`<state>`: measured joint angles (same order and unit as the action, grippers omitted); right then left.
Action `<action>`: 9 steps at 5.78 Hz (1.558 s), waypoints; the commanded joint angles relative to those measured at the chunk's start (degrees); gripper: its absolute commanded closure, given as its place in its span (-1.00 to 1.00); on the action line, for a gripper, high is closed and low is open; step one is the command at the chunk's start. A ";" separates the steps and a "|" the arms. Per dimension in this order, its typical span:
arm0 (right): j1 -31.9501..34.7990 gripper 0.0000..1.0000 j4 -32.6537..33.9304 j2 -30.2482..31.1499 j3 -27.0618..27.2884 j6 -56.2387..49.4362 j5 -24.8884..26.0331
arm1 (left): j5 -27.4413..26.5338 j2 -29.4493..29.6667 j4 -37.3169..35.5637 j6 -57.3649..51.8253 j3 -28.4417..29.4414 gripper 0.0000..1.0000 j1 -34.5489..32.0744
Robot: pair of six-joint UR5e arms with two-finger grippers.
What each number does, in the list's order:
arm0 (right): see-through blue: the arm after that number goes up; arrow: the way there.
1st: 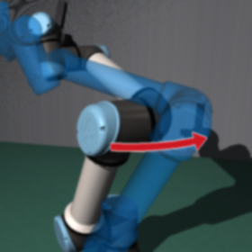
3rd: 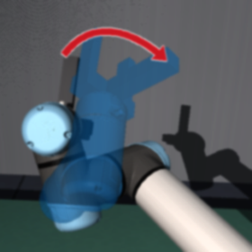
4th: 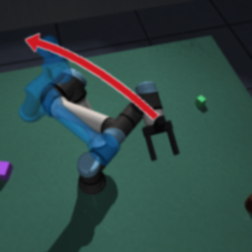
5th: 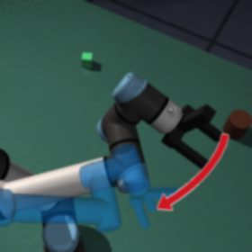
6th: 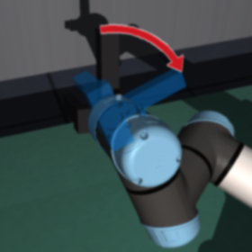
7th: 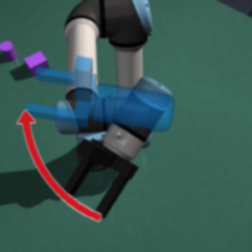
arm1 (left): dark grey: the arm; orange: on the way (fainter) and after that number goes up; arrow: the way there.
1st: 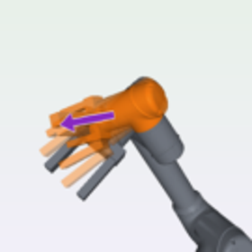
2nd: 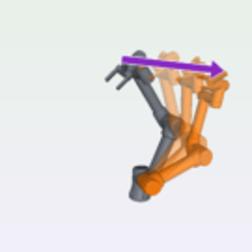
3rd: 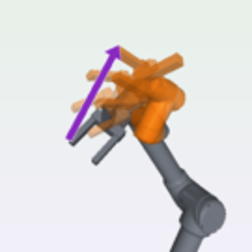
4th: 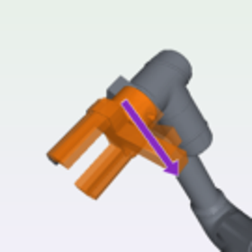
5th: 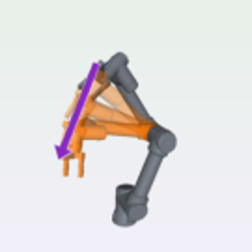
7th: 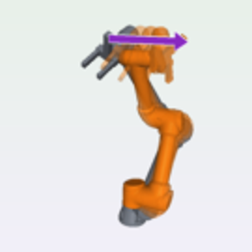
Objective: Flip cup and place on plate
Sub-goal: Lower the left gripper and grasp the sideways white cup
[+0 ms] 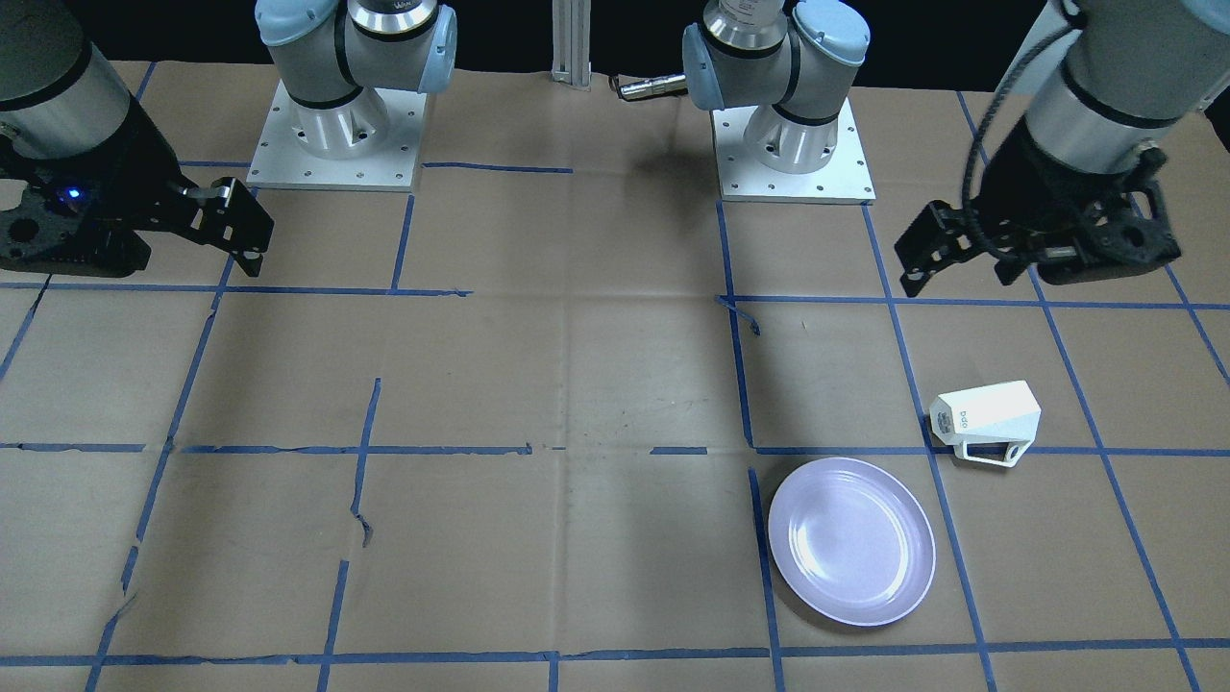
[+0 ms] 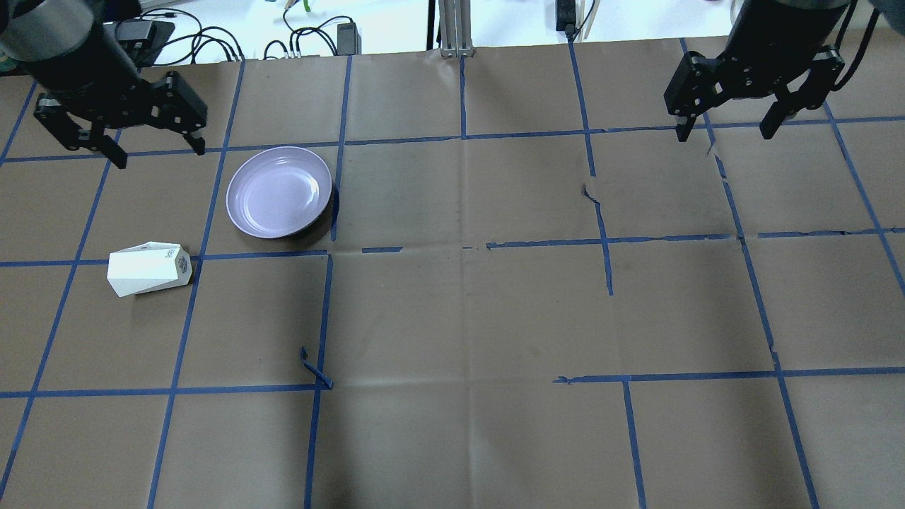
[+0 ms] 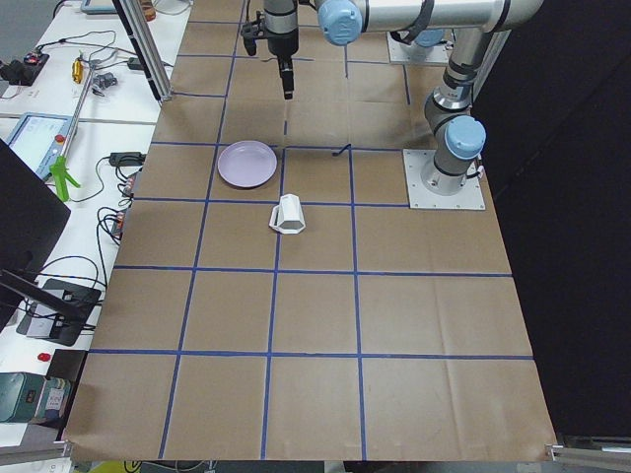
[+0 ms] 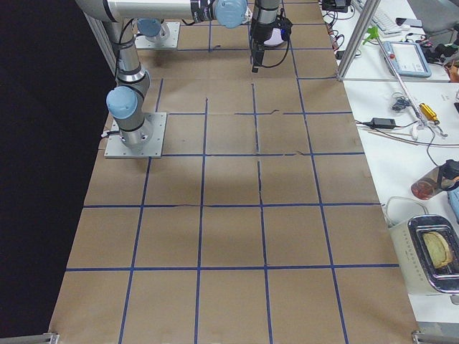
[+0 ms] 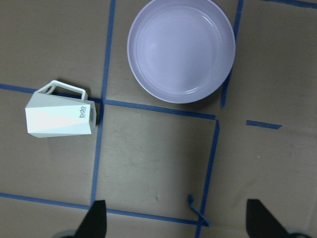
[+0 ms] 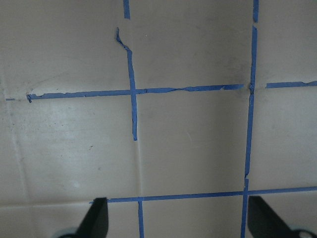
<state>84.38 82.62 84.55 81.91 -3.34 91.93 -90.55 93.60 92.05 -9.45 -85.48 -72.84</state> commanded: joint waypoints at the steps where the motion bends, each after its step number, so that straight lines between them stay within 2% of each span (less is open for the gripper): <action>1: 0.00 -1.00 0.00 0.00 0.00 0.00 0.00 | 0.11 2.54 -0.73 -23.64 1.01 -0.99 16.95; 2: 0.00 -1.00 0.00 0.00 0.00 0.00 0.00 | 0.46 4.90 -1.60 -32.99 1.63 -0.99 24.16; 3: 0.00 -1.00 0.00 0.00 0.00 0.00 0.00 | 3.86 5.71 -1.61 -35.44 1.63 -0.99 27.11; 5: 0.00 -1.00 0.00 0.00 0.00 0.00 0.00 | 15.96 9.91 3.10 -38.68 1.81 -0.99 32.46; 7: 0.00 -1.00 0.00 0.00 0.00 0.00 0.00 | 28.44 18.94 11.17 -46.66 2.85 -0.99 37.84; 9: 0.00 -1.00 0.09 0.00 0.00 0.00 0.00 | 34.19 29.66 20.40 -60.01 4.35 -0.99 39.26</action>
<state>84.38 82.64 84.56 81.91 -3.34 91.93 -58.88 118.24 108.21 -63.52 -81.66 -34.13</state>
